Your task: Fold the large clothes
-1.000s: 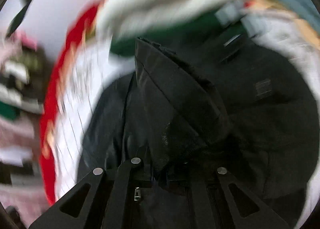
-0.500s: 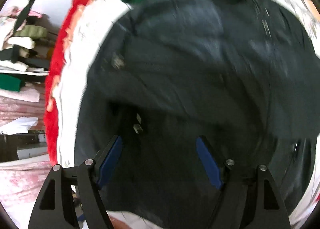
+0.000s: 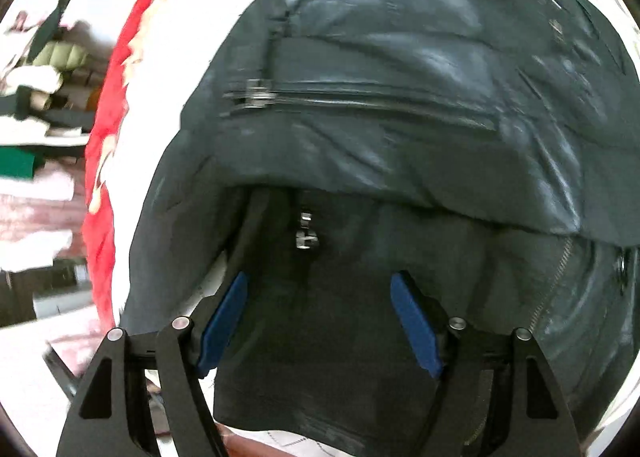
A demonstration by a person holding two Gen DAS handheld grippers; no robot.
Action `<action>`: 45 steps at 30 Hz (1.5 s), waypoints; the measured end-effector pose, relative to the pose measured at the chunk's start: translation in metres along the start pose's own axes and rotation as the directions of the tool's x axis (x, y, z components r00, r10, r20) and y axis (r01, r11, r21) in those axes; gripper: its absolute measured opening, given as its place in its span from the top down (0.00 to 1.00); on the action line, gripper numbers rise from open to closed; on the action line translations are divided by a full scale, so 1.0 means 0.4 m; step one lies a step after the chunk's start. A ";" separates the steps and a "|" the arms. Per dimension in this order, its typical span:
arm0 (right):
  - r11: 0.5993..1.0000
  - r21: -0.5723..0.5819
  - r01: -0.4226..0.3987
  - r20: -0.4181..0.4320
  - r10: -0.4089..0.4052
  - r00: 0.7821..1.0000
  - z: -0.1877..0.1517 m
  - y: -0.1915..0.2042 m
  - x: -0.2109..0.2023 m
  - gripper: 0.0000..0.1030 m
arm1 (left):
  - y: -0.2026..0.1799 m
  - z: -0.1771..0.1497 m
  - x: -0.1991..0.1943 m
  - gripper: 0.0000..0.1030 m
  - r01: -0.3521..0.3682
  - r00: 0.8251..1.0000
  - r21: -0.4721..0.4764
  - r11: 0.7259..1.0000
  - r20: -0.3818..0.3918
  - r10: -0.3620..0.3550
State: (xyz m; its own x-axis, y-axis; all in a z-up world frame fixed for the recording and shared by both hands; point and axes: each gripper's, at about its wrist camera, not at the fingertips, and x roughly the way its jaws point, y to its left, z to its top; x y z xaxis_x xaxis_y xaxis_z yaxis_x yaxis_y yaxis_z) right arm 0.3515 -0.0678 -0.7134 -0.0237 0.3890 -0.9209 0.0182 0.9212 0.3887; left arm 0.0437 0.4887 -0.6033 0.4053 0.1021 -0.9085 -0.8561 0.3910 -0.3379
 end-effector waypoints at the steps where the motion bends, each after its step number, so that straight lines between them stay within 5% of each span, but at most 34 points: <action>1: 1.000 -0.014 0.000 -0.004 0.000 1.000 0.001 0.008 -0.004 0.26 | 0.001 0.016 0.013 0.75 0.007 1.000 -0.005 1.000 -0.019 -0.007; 5: 1.000 -0.004 -0.017 -0.043 0.017 0.999 -0.009 0.035 0.011 0.26 | 0.037 -0.054 0.003 0.72 0.107 0.984 -0.191 0.976 -0.117 -0.131; 9: 0.999 0.009 -0.035 -0.054 0.035 0.998 -0.016 0.040 0.020 0.26 | 0.037 -0.184 -0.030 0.33 0.186 0.967 -0.339 0.922 -0.101 -0.232; 13: 0.999 0.041 -0.022 -0.073 0.025 0.997 -0.014 0.017 0.049 0.26 | 0.004 -0.226 0.050 0.31 0.207 0.948 -0.410 0.889 -0.142 -0.286; 17: 0.995 0.094 -0.024 -0.078 0.031 0.996 -0.009 -0.003 0.072 0.26 | -0.048 -0.245 0.044 0.30 0.102 0.986 -0.340 0.935 -0.090 -0.140; 20: 0.994 0.105 -0.009 -0.062 0.015 0.998 -0.002 -0.006 0.073 0.26 | -0.108 -0.202 0.063 0.30 0.018 0.999 -0.287 0.958 -0.033 -0.029; 22: 0.994 0.106 0.008 -0.050 -0.002 0.999 0.006 -0.004 0.069 0.26 | -0.133 -0.155 0.065 0.56 -0.026 0.999 -0.227 0.974 0.030 0.033; 23: 0.994 0.106 0.028 -0.039 -0.024 0.999 0.013 -0.002 0.063 0.26 | -0.136 -0.142 0.063 0.86 -0.049 0.998 -0.198 0.979 0.039 0.058; 26: 0.992 0.115 0.055 -0.001 -0.055 0.998 0.030 0.004 0.037 0.26 | -0.171 -0.106 0.066 0.97 -0.058 0.995 -0.128 0.990 0.076 0.068; 33: 0.985 0.166 0.040 0.105 -0.058 0.993 0.064 -0.007 -0.035 0.26 | -0.384 -0.051 -0.070 0.99 -0.032 0.969 0.095 0.995 0.247 0.007; 40: 0.973 0.229 -0.039 0.155 0.003 0.988 0.081 -0.095 -0.098 0.26 | -0.695 -0.134 -0.259 0.99 0.009 0.916 0.412 0.911 0.363 -0.173; 45: 0.959 0.278 -0.060 0.209 0.001 0.978 0.071 -0.237 -0.197 0.26 | -0.959 -0.323 -0.303 0.99 0.137 0.898 0.622 0.771 0.250 -0.362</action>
State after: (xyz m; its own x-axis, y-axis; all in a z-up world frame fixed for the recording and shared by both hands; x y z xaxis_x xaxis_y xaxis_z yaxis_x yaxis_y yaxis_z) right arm 0.3799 -0.1861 -0.6787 0.1860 0.3797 -0.9062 0.2970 0.8574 0.4202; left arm 0.2815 0.2081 -0.3952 0.7540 0.1788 -0.6321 -0.4045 0.8846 -0.2323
